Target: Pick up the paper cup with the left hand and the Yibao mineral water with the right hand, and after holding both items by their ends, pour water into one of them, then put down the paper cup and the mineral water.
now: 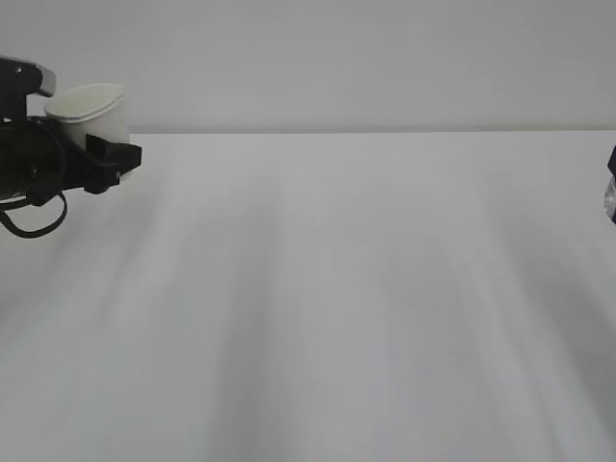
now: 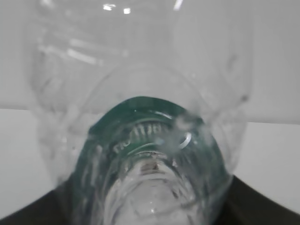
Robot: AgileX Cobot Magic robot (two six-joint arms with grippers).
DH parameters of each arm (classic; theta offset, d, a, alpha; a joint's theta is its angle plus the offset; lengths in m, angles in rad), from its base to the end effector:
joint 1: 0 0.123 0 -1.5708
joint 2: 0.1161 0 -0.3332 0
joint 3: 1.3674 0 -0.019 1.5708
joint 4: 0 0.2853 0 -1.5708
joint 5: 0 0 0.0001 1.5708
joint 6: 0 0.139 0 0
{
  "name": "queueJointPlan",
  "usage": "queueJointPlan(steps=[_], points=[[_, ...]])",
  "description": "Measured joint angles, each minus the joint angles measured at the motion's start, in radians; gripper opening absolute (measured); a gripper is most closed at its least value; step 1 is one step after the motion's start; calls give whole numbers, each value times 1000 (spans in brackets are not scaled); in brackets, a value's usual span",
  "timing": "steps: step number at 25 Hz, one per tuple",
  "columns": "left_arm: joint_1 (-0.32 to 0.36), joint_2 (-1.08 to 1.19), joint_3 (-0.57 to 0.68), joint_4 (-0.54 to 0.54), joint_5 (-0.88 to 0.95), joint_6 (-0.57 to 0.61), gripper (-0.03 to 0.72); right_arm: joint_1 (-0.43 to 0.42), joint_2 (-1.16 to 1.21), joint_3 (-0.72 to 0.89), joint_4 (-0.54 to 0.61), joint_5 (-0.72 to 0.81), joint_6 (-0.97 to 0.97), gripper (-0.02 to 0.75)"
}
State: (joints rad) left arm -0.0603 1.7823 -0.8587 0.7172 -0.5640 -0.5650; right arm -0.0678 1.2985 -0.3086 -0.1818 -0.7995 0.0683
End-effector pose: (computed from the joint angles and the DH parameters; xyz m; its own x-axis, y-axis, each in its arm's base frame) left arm 0.4291 -0.0748 0.1897 -0.3532 0.0871 -0.9315 0.4064 0.9111 -0.0689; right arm 0.2774 -0.0008 0.2245 -0.1071 -0.0515 -0.9929 -0.0678 0.9967 -0.0444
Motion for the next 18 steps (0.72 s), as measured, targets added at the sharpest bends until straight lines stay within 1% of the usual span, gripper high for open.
queueJointPlan(steps=[7,18], points=[[42,0,51,-4,-104,4,414,0,0,0,-6,0,-1,390],[44,0,55,-8,-132,32,414,0,0,0,-13,0,-2,390]])
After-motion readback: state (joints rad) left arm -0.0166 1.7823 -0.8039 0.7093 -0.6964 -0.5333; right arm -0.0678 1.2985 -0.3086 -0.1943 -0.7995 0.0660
